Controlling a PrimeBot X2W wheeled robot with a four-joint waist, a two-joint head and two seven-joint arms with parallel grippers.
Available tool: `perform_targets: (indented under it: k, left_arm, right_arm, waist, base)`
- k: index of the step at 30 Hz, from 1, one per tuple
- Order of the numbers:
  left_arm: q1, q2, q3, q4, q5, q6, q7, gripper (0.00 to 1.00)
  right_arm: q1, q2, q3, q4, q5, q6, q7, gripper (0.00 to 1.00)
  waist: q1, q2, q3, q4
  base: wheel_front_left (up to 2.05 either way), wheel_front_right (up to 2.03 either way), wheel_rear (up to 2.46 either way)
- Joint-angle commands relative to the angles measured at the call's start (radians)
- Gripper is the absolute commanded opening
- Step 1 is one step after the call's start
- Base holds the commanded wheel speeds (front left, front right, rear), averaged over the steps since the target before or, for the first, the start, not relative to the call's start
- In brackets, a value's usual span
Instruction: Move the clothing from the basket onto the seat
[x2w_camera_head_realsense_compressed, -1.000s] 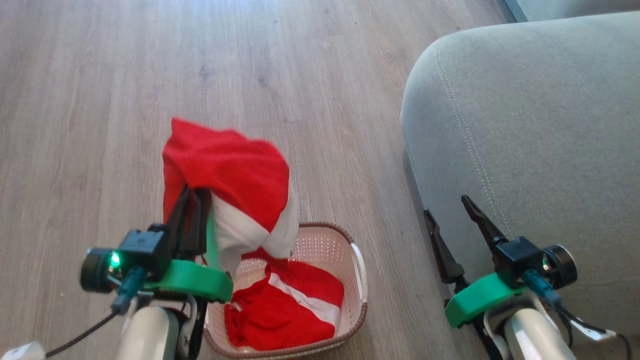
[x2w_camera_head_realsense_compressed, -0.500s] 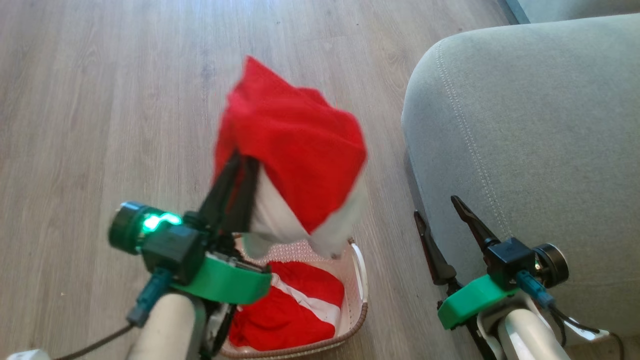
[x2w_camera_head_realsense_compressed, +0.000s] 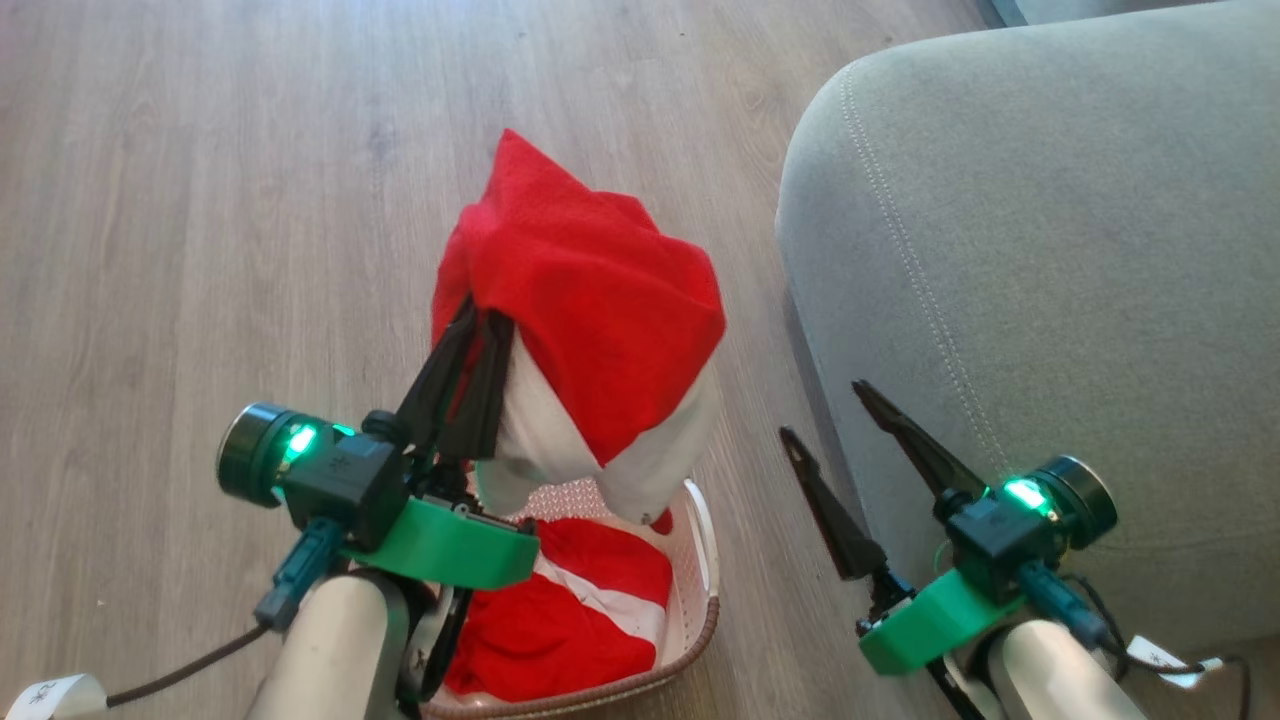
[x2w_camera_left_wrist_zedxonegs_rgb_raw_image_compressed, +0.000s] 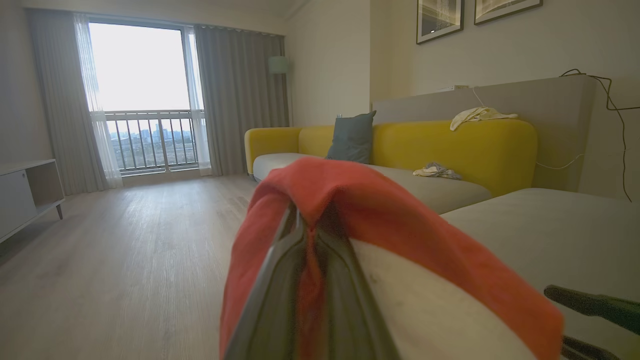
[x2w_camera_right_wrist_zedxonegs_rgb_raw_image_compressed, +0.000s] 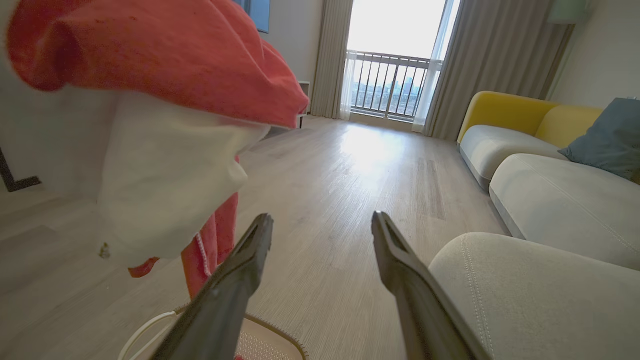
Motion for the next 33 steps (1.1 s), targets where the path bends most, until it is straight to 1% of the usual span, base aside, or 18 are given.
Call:
perform_targets:
  k: [1,5,6,7,10,15,18,22,27,33]
  left_arm:
    - [-0.057,-0.001,0.039,-0.027,0.000,0.002,-0.010,0.00]
    - [-0.063,-0.001,0.048,-0.017,0.009,-0.004,-0.010,0.00]
    - [-0.063,-0.001,0.048,-0.017,0.009,-0.004,-0.010,0.00]
    - [-0.066,-0.001,0.048,-0.011,0.014,-0.010,-0.010,0.00]
    - [-0.068,-0.001,0.042,-0.003,0.011,-0.018,-0.010,0.00]
    - [-0.068,-0.001,0.029,0.010,0.011,-0.027,-0.010,0.00]
    - [-0.071,-0.001,0.018,0.014,0.008,-0.029,-0.010,0.00]
    - [-0.076,-0.001,-0.012,0.016,0.012,-0.036,-0.010,0.00]
    - [-0.078,-0.001,-0.049,0.017,0.015,-0.045,-0.010,0.00]
    - [-0.085,-0.001,-0.090,0.012,0.015,-0.058,-0.010,0.00]
  right_arm:
    - [-0.038,-0.031,0.047,-0.069,0.005,0.000,-0.002,1.00]
    - [-0.046,-0.089,0.119,-0.161,-0.019,0.000,-0.002,1.00]
    - [-0.046,-0.089,0.119,-0.161,-0.019,0.000,-0.002,1.00]
    - [-0.056,-0.110,0.150,-0.208,-0.050,0.000,-0.002,1.00]
    - [-0.073,-0.124,0.198,-0.237,-0.075,0.000,-0.002,1.00]
    - [-0.138,-0.153,0.292,-0.192,-0.109,0.000,-0.002,1.00]
    - [-0.167,-0.147,0.290,-0.150,-0.136,0.000,-0.002,1.00]
    - [-0.201,-0.140,0.289,-0.135,-0.150,0.000,-0.002,1.00]
    - [-0.251,-0.146,0.315,-0.119,-0.190,0.000,-0.002,1.00]
    - [-0.302,-0.119,0.355,-0.058,-0.210,0.000,-0.002,1.00]
  waist:
    - [0.0000,0.0000,0.002,-0.006]
    - [0.0000,0.0000,0.007,-0.015]
    - [0.0000,0.0000,0.007,-0.015]
    - [0.0000,0.0000,0.010,-0.018]
    - [0.0000,0.0000,0.014,-0.019]
    - [0.0000,0.0000,0.015,-0.012]
    - [0.0000,0.0000,0.015,-0.001]
    - [0.0000,0.0000,0.017,0.013]
    - [0.0000,0.0000,0.021,0.021]
    - [0.0000,0.0000,0.026,0.027]
  base:
    - [0.00,0.00,0.00]
    - [0.00,0.00,0.00]
    - [0.00,0.00,0.00]
    - [0.00,0.00,0.00]
    - [0.00,0.00,0.00]
    - [0.00,0.00,0.00]
    - [0.00,0.00,0.00]
    - [0.00,0.00,0.00]
    - [0.00,0.00,0.00]
    - [0.00,0.00,0.00]
